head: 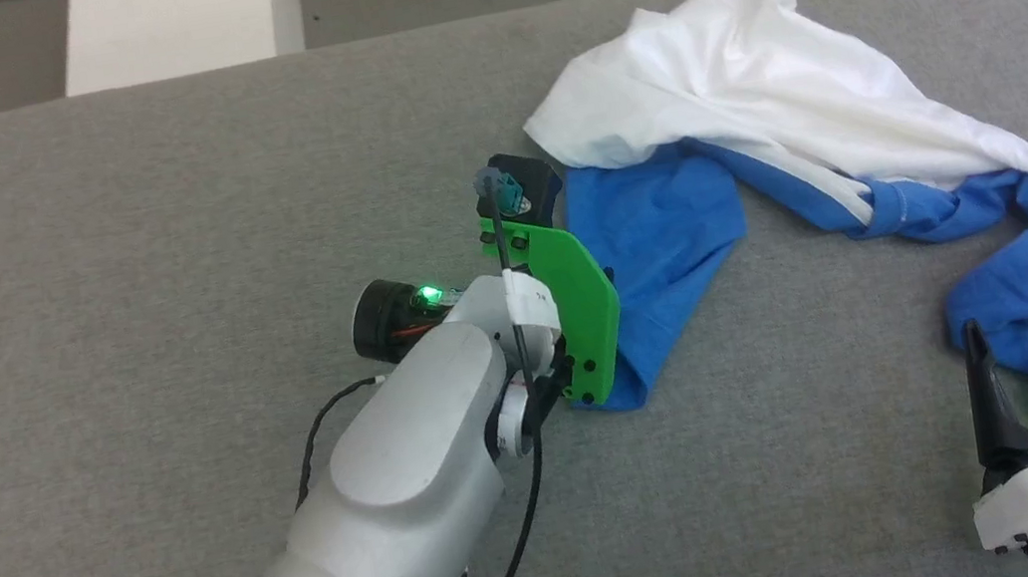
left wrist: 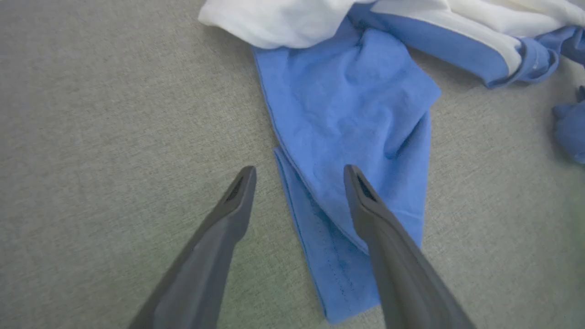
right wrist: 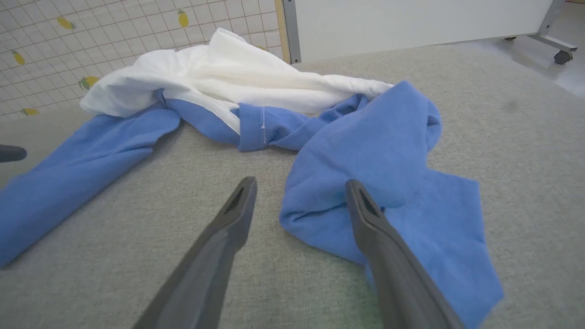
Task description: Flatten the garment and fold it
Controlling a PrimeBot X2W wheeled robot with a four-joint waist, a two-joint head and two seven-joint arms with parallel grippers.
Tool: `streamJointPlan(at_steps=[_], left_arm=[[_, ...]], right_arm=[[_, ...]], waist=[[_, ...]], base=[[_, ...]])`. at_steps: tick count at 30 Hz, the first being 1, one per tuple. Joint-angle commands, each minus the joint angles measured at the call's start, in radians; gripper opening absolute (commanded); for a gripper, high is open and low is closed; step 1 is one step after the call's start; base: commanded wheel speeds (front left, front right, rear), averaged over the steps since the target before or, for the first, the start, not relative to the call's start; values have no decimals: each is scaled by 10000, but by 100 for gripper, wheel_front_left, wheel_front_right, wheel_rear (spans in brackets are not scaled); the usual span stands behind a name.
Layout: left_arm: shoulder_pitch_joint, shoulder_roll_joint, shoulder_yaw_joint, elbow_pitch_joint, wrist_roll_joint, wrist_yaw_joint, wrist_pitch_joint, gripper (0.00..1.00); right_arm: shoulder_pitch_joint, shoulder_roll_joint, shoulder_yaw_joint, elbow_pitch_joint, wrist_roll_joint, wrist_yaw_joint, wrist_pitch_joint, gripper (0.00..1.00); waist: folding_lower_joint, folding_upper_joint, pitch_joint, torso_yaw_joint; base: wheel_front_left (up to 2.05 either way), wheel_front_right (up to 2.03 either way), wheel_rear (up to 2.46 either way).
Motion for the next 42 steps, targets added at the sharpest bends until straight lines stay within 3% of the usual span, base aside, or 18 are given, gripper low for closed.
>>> streamJointPlan(at_steps=[1, 9, 10, 11, 17, 25, 28, 35, 38, 42], left_arm=[[-264, -4, -139, 164, -187, 142, -74, 100], [-729, -4, -1003, 1096, -974, 474, -261, 100], [-724, -4, -1110, 1218, -1115, 506, -237, 85], [-719, -4, -1245, 1355, -1214, 526, -200, 0], [-637, -4, -1675, 1722, -1848, 289, -215, 0], [103, 187, -611, -12, -3067, -207, -2408, 0], [1066, 959, 202, -1536, -3534, -34, -3085, 0], [5381, 4068, 2557, -6579, -4939, 1667, -3476, 0], [7390, 5102, 3519, -7878, -5483, 2289, -3624, 0], [9276, 5685, 4306, -8392, -5854, 2727, -3994, 0]], right_arm=[[-177, -1, 9, 33, 36, -13, -73, 100], [-470, -1, 123, 228, 136, -13, -210, 100], [-503, -1, 135, 274, 152, -13, -234, 100], [-539, -1, 142, 319, 167, -13, -260, 100], [-625, -1, 16, 475, 174, -13, -353, 100], [-369, -1, -283, 564, 136, -13, -362, 100], [-151, -1, -373, 552, 129, -13, -300, 100], [316, -1, -512, 379, 151, -13, -75, 100], [481, -1, -573, 319, 179, -13, -8, 100], [643, -1, -623, 280, 182, -13, 108, 100]], waist=[[0, 0, 494, -471], [0, 0, 1053, -941], [0, 0, 1086, -984], [0, 0, 1116, -1019], [0, 0, 1076, -931], [0, 0, 272, -104], [0, 0, -160, 223], [0, 0, -913, 777], [0, 0, -1072, 972], [0, 0, -1187, 1201]], base=[[0, 0, 0], [0, 0, 0], [0, 0, 0], [0, 0, 0], [0, 0, 0], [0, 0, 0], [0, 0, 0], [0, 0, 0], [0, 0, 0], [0, 0, 0]])
